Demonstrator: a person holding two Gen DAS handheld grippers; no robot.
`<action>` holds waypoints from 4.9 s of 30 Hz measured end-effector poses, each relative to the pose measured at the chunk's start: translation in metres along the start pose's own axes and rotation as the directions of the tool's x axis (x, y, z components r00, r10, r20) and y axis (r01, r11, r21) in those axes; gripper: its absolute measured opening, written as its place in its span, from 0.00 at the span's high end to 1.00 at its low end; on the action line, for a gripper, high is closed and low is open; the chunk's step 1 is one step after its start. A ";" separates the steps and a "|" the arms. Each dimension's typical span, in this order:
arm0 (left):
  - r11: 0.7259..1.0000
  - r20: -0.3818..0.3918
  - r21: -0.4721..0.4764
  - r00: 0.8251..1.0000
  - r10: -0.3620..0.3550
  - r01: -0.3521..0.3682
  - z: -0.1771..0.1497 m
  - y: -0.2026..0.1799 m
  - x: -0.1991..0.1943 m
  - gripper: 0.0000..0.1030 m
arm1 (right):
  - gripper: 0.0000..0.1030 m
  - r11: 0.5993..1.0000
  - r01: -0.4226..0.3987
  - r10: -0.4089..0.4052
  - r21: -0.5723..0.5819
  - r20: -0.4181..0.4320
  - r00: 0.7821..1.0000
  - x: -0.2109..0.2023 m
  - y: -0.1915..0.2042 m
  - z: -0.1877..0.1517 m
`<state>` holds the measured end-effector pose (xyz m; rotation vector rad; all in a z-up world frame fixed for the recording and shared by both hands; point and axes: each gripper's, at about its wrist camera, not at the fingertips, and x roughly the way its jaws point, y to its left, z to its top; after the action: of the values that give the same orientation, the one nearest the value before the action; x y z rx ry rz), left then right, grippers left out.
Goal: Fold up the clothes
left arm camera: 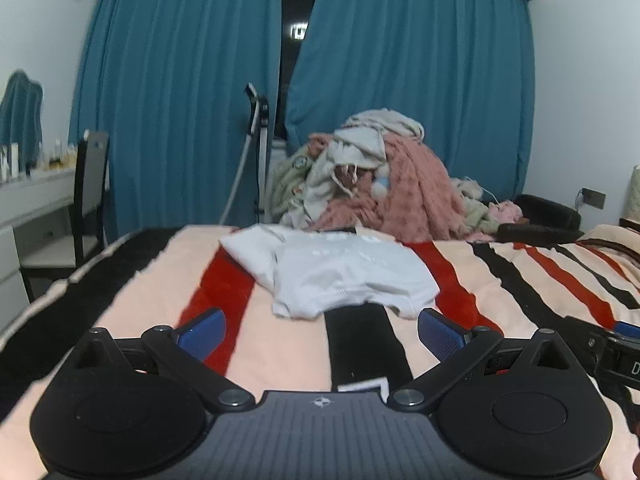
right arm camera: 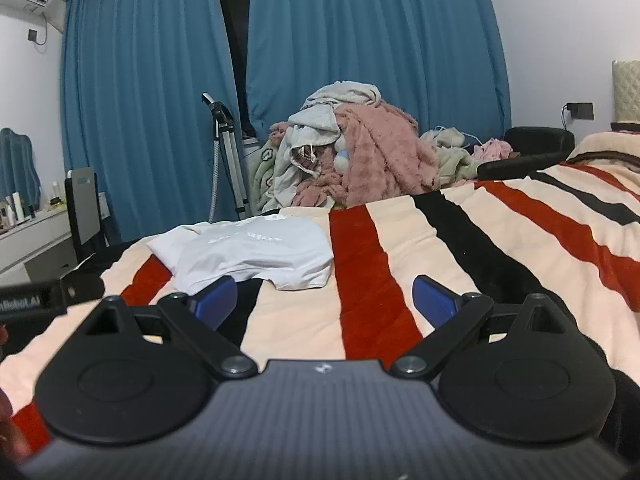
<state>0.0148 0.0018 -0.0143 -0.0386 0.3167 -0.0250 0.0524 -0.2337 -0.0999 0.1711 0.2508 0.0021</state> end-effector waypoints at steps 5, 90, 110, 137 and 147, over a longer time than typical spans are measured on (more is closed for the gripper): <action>1.000 0.061 0.026 0.998 -0.017 0.015 0.036 0.000 -0.004 0.00 | 0.07 0.996 -0.006 0.009 0.090 -0.024 1.000 0.006 0.011 0.021; 0.878 -0.005 -0.479 1.000 0.017 -0.017 -0.048 0.016 0.039 0.00 | 0.90 0.993 -0.058 0.086 -0.100 0.307 0.948 -0.016 0.009 0.031; 0.979 0.051 -0.064 0.980 -0.192 0.195 -0.055 -0.109 0.076 0.00 | 0.90 0.984 -0.178 0.176 -0.009 0.207 0.962 -0.011 -0.008 0.041; 0.960 0.168 -0.265 0.976 0.140 -0.092 -0.013 -0.024 -0.014 0.00 | 0.48 0.975 0.073 -0.068 -0.211 0.030 0.997 0.050 0.009 0.001; 0.961 0.108 -0.267 0.989 0.099 -0.067 -0.024 -0.024 0.003 0.00 | 0.47 0.980 0.147 -0.097 -0.130 0.331 0.939 0.009 0.007 0.016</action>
<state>0.0102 -0.0231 -0.0370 -0.2892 0.1990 0.1029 0.0647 -0.2295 -0.0860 0.0002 -0.0682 -0.1297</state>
